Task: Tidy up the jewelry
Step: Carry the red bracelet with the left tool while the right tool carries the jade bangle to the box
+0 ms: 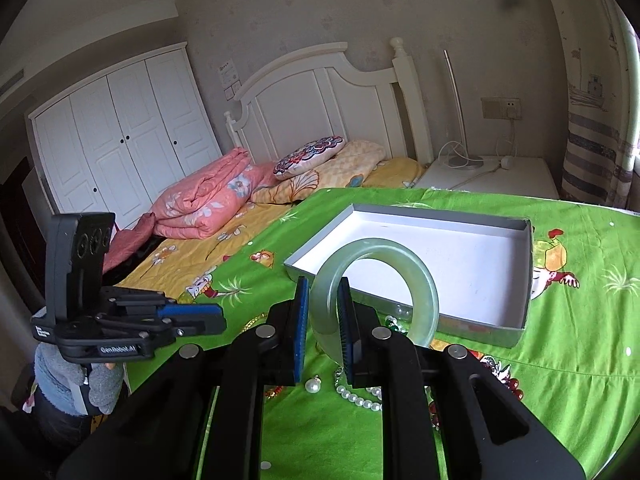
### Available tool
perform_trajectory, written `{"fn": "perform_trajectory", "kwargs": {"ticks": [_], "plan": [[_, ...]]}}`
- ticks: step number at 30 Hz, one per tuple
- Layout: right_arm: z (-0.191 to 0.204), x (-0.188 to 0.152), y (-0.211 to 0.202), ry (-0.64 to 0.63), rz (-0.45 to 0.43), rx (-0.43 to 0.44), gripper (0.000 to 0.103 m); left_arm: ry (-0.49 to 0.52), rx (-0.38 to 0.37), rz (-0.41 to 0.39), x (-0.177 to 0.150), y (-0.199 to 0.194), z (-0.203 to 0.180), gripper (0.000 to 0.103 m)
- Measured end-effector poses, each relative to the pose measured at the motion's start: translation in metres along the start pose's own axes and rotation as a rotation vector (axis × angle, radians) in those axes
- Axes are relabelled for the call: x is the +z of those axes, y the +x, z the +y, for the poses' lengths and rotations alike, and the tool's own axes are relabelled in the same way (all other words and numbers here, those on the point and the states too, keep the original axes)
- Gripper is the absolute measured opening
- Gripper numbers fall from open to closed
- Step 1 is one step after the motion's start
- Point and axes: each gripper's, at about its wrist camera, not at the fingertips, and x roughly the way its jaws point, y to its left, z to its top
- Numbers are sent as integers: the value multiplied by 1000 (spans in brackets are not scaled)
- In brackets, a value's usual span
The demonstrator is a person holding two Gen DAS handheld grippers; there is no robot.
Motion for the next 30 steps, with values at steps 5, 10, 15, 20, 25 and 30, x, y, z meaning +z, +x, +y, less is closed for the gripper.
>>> {"fn": "perform_trajectory", "kwargs": {"ticks": [5,10,15,20,25,30], "plan": [[2,0,-4,-5,-6,-6,15,-23,-50,42,-33,5,8,34],[2,-1,-2,2,-1,-3,15,-40,-16,79,-47,23,17,3],[0,-2,-2,6,2,-10,15,45,14,-23,-36,5,-4,0],[-6,0,-5,21,-9,-18,15,87,-39,-93,0,-31,-16,0],[-7,0,-9,24,-16,-10,15,145,52,14,-5,1,-25,33],[-11,-2,-8,30,-7,-16,15,181,134,121,-29,45,-20,6]]}}
